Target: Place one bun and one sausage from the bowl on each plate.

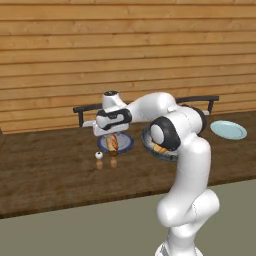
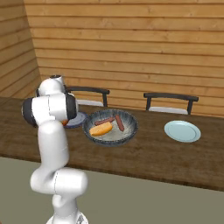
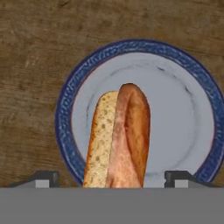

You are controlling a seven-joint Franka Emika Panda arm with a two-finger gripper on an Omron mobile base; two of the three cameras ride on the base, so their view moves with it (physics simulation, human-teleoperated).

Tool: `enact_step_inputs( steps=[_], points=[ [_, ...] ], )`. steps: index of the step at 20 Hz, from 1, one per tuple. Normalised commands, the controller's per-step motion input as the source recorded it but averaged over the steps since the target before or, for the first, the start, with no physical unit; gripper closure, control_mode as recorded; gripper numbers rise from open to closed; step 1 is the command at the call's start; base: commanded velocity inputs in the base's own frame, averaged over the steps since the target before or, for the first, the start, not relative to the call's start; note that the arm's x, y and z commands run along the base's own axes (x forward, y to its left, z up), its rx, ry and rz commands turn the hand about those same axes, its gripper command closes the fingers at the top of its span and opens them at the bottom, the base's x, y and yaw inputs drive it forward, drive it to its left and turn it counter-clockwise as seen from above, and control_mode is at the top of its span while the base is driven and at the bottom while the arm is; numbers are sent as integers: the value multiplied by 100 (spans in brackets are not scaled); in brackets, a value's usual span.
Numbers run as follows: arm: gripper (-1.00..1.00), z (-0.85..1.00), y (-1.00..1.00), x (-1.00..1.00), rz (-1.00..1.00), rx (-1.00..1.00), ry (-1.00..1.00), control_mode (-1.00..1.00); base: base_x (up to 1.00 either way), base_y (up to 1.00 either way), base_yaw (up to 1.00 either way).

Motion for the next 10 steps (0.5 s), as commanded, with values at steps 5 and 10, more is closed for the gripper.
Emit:
enact_step_inputs(
  steps=[5, 10],
  points=[
    [-100, 44, -35, -7, 0, -6, -10, -100, 0, 0, 0],
    [-100, 77, -91, -32, 0, -15, -16, -100, 0, 0, 0]
  ],
)
